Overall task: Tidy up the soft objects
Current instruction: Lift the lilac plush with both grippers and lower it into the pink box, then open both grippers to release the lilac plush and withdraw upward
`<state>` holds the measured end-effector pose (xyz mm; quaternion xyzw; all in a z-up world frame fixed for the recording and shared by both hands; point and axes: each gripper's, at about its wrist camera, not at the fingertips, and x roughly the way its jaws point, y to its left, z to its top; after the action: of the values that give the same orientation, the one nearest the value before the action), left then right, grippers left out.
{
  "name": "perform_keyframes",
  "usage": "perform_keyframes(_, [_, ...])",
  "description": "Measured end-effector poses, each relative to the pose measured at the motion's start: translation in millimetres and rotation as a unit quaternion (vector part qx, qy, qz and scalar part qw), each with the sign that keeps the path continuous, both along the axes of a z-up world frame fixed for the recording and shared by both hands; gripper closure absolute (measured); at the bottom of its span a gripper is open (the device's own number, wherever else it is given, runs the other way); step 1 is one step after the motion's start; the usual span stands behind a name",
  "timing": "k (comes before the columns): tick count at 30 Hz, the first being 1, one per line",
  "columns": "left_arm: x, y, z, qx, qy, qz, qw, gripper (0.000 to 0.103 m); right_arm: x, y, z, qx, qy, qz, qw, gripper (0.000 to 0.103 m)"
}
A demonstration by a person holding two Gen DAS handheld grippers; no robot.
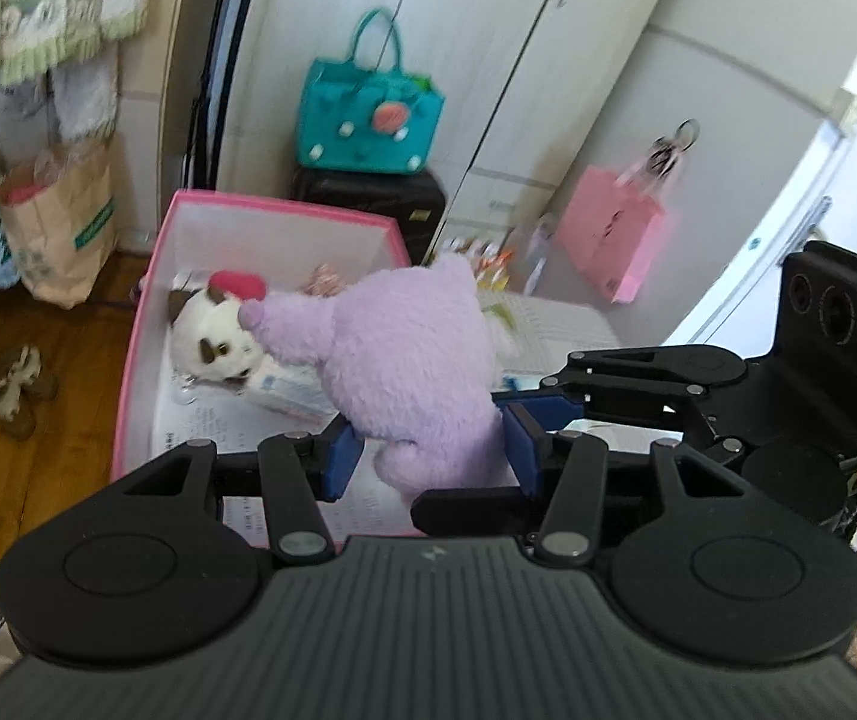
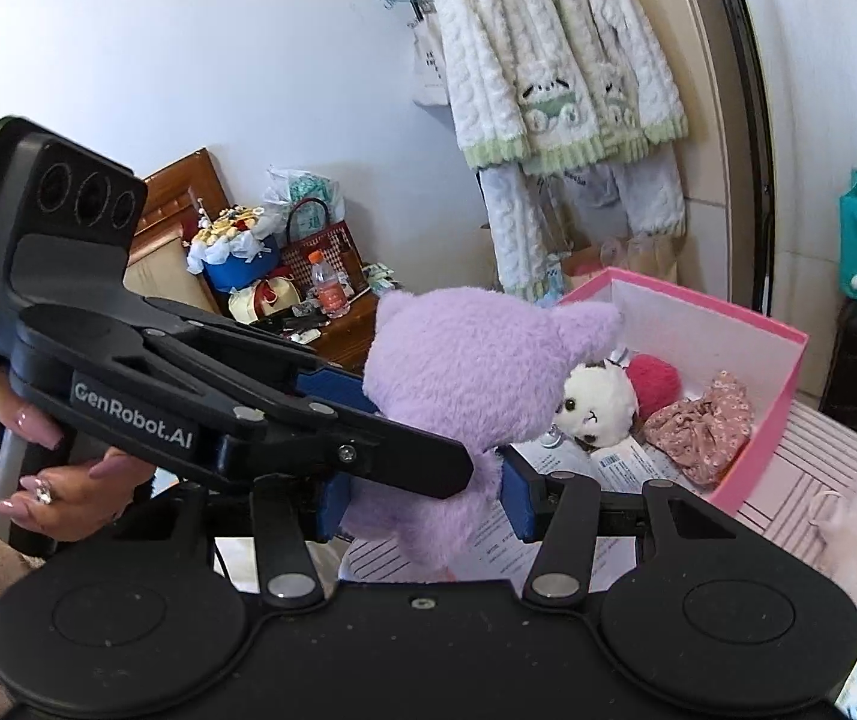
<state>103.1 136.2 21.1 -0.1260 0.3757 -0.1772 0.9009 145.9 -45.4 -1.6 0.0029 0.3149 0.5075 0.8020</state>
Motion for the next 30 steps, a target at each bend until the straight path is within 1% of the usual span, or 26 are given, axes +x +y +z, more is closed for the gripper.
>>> perform_keyframes(2, [15,7,-7,-0.001,0.026,0.001,0.9997,0.054,14,9,-8,-0.006,0.018,0.005,1.0,0.047])
perform_keyframes(6, [33,14,-23,0.008,0.063,0.005,0.998,0.054,33,24,-22,-0.034,0.04,0.015,0.999,0.047])
perform_keyframes(10, [51,17,-39,0.017,0.104,0.008,0.9943,0.054,51,37,-36,-0.061,0.067,0.02,0.996,0.047])
perform_keyframes(12, [58,16,-44,0.027,0.123,0.004,0.9921,0.054,58,40,-42,-0.072,0.083,0.03,0.994,0.047])
perform_keyframes(15, [64,19,-46,0.039,0.141,-0.002,0.9892,0.054,66,44,-47,-0.087,0.104,0.046,0.99,0.048])
perform_keyframes(19, [62,25,-42,0.045,0.139,0.001,0.9893,0.054,78,50,-52,-0.117,0.114,0.051,0.985,0.048])
perform_keyframes(22, [64,27,-44,0.043,0.134,0.004,0.9901,0.055,91,54,-59,-0.13,0.139,0.055,0.98,0.049])
perform_keyframes(23, [65,25,-45,0.05,0.13,0.004,0.9902,0.059,95,57,-62,-0.136,0.148,0.06,0.978,0.05])
perform_keyframes(24, [68,24,-45,0.055,0.128,0.004,0.9902,0.061,97,62,-63,-0.146,0.149,0.063,0.976,0.054])
perform_keyframes(25, [69,22,-47,0.06,0.128,0.003,0.99,0.062,98,66,-66,-0.159,0.147,0.062,0.974,0.054])
perform_keyframes(28, [74,23,-52,0.061,0.134,0.006,0.989,0.062,100,76,-72,-0.19,0.13,0.066,0.971,0.057])
perform_keyframes(30, [74,25,-53,0.055,0.137,0.008,0.9891,0.063,103,77,-73,-0.193,0.127,0.07,0.97,0.059])
